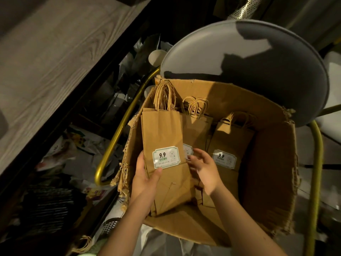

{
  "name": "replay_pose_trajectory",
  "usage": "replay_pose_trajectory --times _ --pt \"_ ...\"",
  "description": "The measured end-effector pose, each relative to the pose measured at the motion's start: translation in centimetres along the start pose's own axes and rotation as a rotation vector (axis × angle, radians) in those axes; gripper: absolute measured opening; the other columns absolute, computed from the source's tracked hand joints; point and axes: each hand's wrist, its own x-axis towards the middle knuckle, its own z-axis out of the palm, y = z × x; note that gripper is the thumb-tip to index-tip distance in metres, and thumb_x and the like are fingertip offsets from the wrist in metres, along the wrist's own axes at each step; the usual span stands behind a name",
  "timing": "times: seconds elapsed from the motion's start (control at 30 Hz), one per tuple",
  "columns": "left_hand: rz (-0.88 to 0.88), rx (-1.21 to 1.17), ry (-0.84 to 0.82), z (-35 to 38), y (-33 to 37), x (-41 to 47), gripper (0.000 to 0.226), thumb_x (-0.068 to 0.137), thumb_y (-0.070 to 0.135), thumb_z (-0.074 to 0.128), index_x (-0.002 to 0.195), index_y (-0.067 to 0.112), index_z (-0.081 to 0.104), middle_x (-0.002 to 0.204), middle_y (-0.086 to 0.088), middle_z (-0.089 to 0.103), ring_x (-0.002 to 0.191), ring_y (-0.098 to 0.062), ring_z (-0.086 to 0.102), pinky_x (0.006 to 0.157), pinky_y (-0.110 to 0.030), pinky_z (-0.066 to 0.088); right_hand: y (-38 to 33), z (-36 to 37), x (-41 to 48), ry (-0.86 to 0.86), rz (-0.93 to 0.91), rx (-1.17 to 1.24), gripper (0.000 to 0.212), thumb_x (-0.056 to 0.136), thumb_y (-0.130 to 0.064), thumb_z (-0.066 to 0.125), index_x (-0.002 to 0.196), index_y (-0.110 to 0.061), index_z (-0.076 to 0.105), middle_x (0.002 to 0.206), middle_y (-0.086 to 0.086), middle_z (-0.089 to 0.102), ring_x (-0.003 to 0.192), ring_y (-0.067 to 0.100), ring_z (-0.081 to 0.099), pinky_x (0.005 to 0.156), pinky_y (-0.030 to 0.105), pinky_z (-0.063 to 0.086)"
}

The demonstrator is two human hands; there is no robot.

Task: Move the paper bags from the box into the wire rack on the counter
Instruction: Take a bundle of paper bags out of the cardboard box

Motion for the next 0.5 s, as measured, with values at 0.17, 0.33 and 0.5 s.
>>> replay_pose_trajectory --times 0.17,0.33,0.5 --pt "-0.041 0.014 0.033 0.1 -0.2 0.0 0.059 0.095 0.024 0.055 0.136 0.055 0.027 0.124 0.024 0.055 0.119 -0.008 0.051 0.103 -0.048 0.043 1.1 -1.5 1.4 0.161 0.121 -0.096 0.040 0.094 -0.008 0.059 0.133 -0.013 0.053 0.127 0.000 0.058 0.113 0.021 0.057 0.095 0.034 0.048" --pt "-0.033 0.032 0.047 0.1 -0.2 0.1 0.058 0.096 0.023 0.054 0.138 0.052 0.027 0.123 0.024 0.054 0.119 -0.009 0.050 0.104 -0.046 0.041 1.4 -1.9 2.0 0.136 0.195 -0.101 0.045 0.092 -0.006 0.061 0.135 -0.013 0.051 0.125 0.005 0.062 0.112 0.023 0.058 0.099 0.039 0.047" --pt "-0.036 0.042 0.046 0.1 0.1 -0.1 0.059 0.096 0.022 0.053 0.140 0.051 0.025 0.107 0.039 0.047 0.114 -0.002 0.045 0.103 -0.037 0.039 1.2 -1.2 3.0 0.132 0.284 0.062 0.052 0.090 -0.006 0.062 0.139 -0.015 0.046 0.111 0.006 0.065 0.099 0.022 0.063 0.085 0.041 0.053"
